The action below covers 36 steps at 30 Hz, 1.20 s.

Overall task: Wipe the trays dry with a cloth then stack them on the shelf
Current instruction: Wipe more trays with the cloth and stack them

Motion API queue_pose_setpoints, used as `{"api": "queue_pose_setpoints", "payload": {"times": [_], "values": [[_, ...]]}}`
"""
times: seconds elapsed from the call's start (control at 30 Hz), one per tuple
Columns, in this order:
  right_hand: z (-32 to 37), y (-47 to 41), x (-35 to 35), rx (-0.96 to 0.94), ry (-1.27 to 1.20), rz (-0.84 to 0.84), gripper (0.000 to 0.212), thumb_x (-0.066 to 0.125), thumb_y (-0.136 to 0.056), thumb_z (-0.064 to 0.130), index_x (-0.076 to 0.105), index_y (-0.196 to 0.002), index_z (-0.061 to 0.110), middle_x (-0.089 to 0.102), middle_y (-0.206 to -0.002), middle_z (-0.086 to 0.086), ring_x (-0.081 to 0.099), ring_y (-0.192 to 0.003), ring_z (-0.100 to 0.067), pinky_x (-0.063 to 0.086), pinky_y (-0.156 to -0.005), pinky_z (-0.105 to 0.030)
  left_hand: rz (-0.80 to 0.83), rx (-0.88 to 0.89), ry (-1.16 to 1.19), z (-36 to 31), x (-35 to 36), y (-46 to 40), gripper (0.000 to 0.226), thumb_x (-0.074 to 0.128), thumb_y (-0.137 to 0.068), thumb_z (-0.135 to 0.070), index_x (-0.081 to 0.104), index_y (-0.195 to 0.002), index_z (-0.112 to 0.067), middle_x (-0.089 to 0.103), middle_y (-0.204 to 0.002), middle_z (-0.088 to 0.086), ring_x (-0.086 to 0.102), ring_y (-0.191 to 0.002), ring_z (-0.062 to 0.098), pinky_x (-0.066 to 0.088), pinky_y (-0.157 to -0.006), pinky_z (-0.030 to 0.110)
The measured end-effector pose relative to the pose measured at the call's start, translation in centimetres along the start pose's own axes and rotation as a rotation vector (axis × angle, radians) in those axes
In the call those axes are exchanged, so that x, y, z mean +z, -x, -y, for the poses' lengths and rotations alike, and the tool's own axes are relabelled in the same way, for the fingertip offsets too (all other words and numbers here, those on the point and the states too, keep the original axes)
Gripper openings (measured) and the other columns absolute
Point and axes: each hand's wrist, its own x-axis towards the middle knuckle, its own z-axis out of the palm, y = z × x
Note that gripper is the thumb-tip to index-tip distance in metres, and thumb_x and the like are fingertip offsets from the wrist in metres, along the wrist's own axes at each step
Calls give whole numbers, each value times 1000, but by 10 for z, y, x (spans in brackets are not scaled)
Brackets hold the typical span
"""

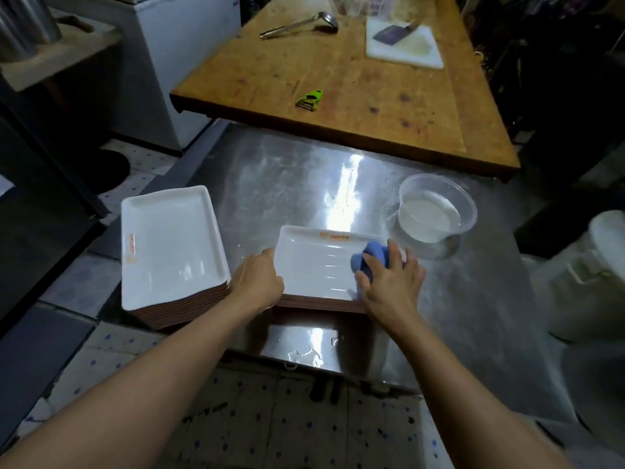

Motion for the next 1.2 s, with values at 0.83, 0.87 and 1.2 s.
{"api": "queue_pose_setpoints", "payload": {"times": [0.83,0.87,1.2], "values": [[69,-54,42,-255,-115,30,40,43,-96,16,42,-136,11,29,-143,-9,29,-128,-24,36,-90,-29,-7,54,240,8,4,-5,38,56,-80,-8,44,-115,-12,52,-91,5,50,-84,24,35,-66,30],[78,-54,43,-273,-165,34,38,44,-96,12,45,-133,11,31,-142,-10,30,-128,-25,33,-94,-29,-9,55,238,8,4,-5,38,57,-80,-8,44,-115,-11,54,-94,8,52,-87,26,37,-68,32],[89,-57,32,-411,-445,180,23,50,-85,-5,63,-104,-7,56,-112,-22,50,-103,-32,39,-91,-38,-28,71,273,11,7,-5,38,60,-81,-11,47,-117,-10,58,-99,13,53,-94,29,34,-69,31]]}}
